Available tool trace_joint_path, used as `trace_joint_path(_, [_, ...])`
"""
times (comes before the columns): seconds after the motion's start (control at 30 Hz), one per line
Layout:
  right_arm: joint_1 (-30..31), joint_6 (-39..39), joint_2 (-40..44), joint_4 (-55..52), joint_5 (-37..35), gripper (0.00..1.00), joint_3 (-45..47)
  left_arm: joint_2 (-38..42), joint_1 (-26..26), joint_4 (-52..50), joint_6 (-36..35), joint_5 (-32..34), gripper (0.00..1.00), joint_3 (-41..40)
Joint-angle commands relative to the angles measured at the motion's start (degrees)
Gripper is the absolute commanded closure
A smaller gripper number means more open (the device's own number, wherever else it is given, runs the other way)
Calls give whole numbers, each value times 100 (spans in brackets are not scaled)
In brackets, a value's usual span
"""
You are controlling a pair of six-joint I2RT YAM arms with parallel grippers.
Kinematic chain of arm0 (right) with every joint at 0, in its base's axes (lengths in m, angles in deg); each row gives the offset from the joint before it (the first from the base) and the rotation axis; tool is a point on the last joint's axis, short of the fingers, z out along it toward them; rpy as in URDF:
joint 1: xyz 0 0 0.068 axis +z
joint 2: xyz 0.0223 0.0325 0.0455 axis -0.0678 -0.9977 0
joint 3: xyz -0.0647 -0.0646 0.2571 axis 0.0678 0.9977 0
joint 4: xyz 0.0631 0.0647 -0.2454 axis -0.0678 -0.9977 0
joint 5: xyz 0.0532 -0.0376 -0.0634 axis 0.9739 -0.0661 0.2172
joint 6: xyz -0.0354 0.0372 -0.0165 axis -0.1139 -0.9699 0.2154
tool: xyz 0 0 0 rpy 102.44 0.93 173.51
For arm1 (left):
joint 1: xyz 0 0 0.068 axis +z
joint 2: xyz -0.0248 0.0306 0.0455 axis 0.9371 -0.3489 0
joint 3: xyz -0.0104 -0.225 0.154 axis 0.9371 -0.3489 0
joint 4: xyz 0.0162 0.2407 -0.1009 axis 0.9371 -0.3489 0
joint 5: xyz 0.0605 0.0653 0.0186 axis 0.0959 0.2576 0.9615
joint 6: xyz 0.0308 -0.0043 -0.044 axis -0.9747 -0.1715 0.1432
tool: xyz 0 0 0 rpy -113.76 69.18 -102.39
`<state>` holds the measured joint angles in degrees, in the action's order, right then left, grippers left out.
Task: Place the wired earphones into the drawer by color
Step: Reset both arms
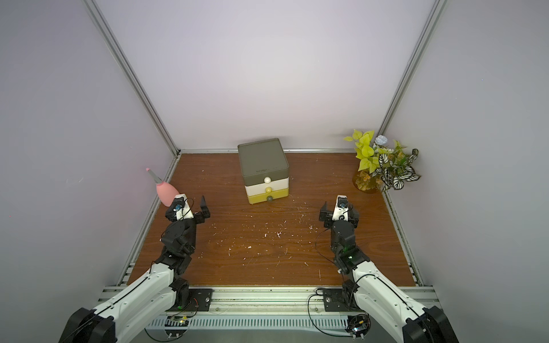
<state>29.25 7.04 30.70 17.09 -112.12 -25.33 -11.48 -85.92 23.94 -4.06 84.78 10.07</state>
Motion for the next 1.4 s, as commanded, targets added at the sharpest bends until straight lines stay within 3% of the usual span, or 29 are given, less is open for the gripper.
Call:
trace_joint_path(0.0, [-86,120,0,179,104,1,-84,-132,91,318,-279,-119,1,27])
trace_joint_path(0.13, [-258,190,-148,364,361,1,-32,-583,377,766,-508,-460,1,-54])
trace_joint_path(0.33, [-720,267,-425,727,814,1,-1,-2218,1618,2129,207,-2117,1,-105])
trace_joint_path(0.57, [-1278,315,-849,1554,1375,1,203,-4284,1757,3842,103,-2608,1,29])
trace_joint_path(0.67, [-1453,375,-1114,1918,1472,1,247,-4061,1757,2762,71,-2595,1,374])
trace_joint_path(0.9, [-1936,318,-1952,2872,1750,1,300,-4126,1757,2939,27,-2659,1,335])
trace_joint_path(1.13, [-2212,273,-3648,4530,2153,1,209,-4133,1757,2939,0,-2687,1,337])
trace_joint_path(1.23, [-2211,313,-4337,5704,2156,1,434,-4126,1752,2939,6,-2691,1,340])
trace_joint_path(1.3, [-2211,248,-4024,4773,2064,0,259,-4129,1750,2939,8,-2688,1,337])
trace_joint_path(1.37, [-2164,295,-4127,4577,1889,1,16,-4131,1750,2939,6,-2688,1,337])
